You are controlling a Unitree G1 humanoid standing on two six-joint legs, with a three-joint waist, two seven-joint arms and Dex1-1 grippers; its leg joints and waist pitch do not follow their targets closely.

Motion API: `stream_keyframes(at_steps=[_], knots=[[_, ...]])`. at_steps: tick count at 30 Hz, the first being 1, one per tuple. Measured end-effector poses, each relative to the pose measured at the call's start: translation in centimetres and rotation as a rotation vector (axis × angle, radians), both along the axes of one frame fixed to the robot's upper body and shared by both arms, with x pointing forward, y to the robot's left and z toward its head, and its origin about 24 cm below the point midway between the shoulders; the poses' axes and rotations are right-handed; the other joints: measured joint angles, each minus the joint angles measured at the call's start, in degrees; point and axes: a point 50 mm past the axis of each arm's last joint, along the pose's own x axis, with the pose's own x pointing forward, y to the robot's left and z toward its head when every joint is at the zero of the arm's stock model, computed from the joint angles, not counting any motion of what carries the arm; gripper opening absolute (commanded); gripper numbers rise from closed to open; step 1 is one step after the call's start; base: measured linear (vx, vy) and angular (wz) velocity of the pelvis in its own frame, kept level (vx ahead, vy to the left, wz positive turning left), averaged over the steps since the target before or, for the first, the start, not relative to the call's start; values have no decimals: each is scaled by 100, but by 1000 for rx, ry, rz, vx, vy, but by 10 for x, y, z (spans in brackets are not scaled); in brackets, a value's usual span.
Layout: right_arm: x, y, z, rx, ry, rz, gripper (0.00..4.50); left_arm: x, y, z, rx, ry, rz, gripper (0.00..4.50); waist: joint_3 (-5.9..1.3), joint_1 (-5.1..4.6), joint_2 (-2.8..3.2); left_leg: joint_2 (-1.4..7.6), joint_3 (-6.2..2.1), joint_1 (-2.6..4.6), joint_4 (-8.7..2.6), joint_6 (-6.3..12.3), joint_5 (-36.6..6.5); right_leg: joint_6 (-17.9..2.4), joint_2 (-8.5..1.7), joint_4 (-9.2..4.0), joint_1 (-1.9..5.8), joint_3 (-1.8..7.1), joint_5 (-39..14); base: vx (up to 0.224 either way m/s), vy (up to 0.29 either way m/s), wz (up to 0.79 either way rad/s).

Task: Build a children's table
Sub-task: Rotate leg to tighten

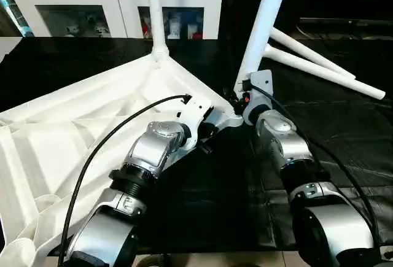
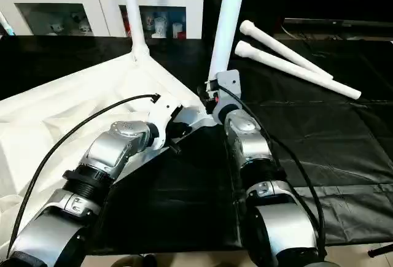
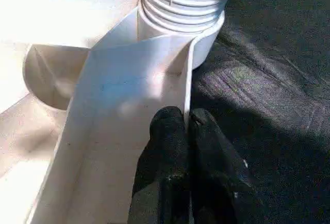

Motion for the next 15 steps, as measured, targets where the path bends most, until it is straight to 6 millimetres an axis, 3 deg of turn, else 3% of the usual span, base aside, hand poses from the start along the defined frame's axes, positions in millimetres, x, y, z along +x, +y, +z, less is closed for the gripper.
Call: stream_keyframes(at_steps=[2,5,15], knots=[[0,0,0,6,1,-2,268,0,0,0,0,0,0,0,0,-1,0,0,0,0,0,0,0,1,0,1,0,-1,0,0,0,0],[-3,0,-9,13,44,-3,287,0,2,0,6,-3,8,0,0,-15,0,1,0,-1,4,1,0,2,0,3,-1,0,1,0,0,0],[-4,6,-10,26,48,25,373,1,4,0,18,-9,21,0,0,-67,1,3,0,0,22,1,0,6,0,20,-1,2,4,0,0,0]])
